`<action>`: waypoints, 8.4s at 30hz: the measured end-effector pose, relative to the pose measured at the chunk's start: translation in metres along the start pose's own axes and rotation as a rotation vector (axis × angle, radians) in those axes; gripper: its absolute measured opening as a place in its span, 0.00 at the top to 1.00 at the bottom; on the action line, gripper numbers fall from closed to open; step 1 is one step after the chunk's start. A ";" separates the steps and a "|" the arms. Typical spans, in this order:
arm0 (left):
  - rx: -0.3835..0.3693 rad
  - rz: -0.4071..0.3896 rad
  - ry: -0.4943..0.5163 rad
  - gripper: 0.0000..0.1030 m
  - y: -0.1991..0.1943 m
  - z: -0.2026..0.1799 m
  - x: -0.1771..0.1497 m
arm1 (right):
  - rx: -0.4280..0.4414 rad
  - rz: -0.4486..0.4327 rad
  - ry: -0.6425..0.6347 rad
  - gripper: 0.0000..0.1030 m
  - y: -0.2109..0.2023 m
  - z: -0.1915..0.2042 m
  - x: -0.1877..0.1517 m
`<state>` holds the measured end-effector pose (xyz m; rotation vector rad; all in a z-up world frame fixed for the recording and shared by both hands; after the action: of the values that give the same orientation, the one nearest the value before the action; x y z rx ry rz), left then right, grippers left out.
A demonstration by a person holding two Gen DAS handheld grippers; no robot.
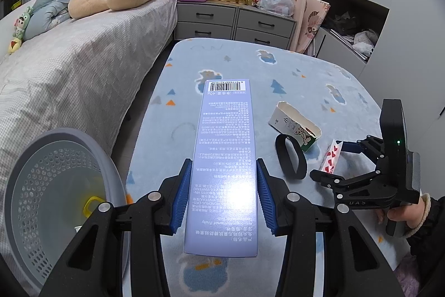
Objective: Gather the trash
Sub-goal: 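Carry lavender box and card strip over the basket and open both tools, then move both tools back from the basket toward the table, then grasp the white torn carton with the right tool, then grasp the black elastic band with the left tool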
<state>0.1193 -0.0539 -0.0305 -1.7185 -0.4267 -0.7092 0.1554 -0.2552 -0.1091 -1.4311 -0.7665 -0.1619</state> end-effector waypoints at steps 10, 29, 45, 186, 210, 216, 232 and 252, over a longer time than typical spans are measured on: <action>0.008 -0.038 -0.035 0.58 -0.022 0.016 0.004 | -0.043 -0.031 0.041 0.18 -0.028 0.023 0.005; 0.233 -0.113 -0.150 0.58 -0.121 0.135 -0.016 | 0.125 -0.145 0.092 0.18 -0.062 0.173 0.066; 0.346 -0.016 -0.278 0.58 -0.120 0.238 -0.061 | 0.273 -0.107 0.025 0.18 -0.030 0.284 0.109; 0.160 0.096 -0.012 0.29 0.020 -0.016 -0.014 | 0.004 -0.012 0.255 0.42 0.021 -0.012 0.047; 0.087 0.133 0.031 0.29 0.048 -0.077 -0.006 | 0.022 -0.091 0.373 0.72 -0.024 -0.049 0.040; 0.082 0.151 0.038 0.29 0.064 -0.093 -0.008 | 0.033 -0.125 0.413 0.72 -0.038 -0.065 0.038; 0.103 0.198 0.034 0.72 0.109 -0.104 -0.009 | 0.059 -0.182 0.447 0.72 -0.060 -0.081 0.037; 0.128 0.093 -0.035 0.82 0.006 -0.033 -0.020 | 0.049 -0.226 0.439 0.72 -0.086 -0.040 0.040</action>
<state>0.1003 -0.0856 -0.0431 -1.6209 -0.4045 -0.5733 0.1540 -0.2935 -0.0135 -1.2011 -0.5602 -0.6065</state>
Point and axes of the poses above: each gripper's, at about its wrist camera, not at the fingertips, and y roughly the way its jaws point, z to its left, x to its top, the point moved 3 cm from there along y, roughly the way its jaws point, and after that the axes turned 3 degrees about -y, right-handed, at the moved point
